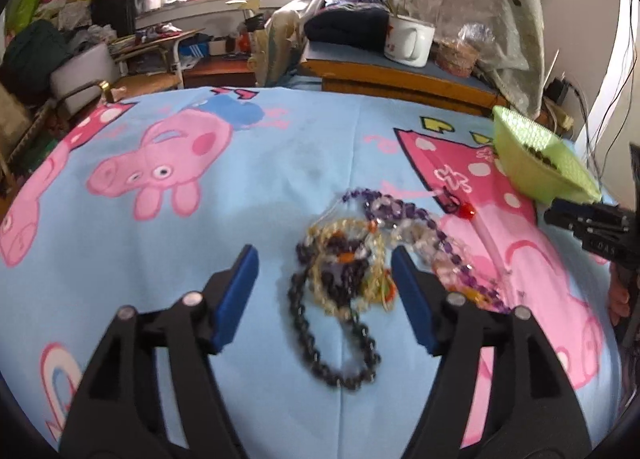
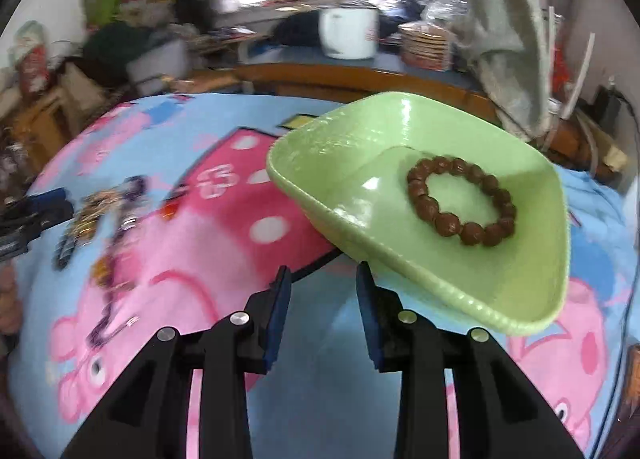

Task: Organize jewelry
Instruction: 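Grasp the purple bead strand with the right tool and pull it free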

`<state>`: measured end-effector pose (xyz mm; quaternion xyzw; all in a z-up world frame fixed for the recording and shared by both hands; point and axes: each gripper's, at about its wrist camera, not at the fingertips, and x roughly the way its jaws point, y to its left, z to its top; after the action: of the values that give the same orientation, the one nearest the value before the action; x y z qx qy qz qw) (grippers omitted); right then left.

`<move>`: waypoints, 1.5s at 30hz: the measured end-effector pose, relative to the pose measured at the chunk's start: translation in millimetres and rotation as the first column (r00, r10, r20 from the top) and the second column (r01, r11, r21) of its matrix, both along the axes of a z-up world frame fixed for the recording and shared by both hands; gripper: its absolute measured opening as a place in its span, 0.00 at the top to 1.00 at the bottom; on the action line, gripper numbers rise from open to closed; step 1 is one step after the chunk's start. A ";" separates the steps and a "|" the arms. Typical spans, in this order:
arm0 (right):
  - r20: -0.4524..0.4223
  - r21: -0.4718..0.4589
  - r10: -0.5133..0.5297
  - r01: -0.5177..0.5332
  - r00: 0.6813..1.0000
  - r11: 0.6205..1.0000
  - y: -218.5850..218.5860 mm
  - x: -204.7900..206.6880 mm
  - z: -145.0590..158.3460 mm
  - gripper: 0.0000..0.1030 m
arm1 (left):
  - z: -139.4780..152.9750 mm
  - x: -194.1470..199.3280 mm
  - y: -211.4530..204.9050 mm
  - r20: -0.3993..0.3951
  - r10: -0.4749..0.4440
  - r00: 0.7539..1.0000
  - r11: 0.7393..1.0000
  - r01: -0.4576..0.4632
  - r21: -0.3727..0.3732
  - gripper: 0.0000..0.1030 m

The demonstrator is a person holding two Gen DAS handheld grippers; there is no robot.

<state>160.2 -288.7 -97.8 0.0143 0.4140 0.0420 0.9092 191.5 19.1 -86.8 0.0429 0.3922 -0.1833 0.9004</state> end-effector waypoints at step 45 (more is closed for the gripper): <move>0.186 0.477 -0.112 0.010 0.976 0.879 -23.8 -222.5 46.3 1.00 | 15.6 -154.7 -78.6 0.086 -0.428 0.900 0.903 0.422 0.083 0.32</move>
<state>-62.2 -312.5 -51.5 0.2446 0.2934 0.1146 0.9171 36.9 -59.5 -71.1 0.1648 0.3322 -0.3606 0.8558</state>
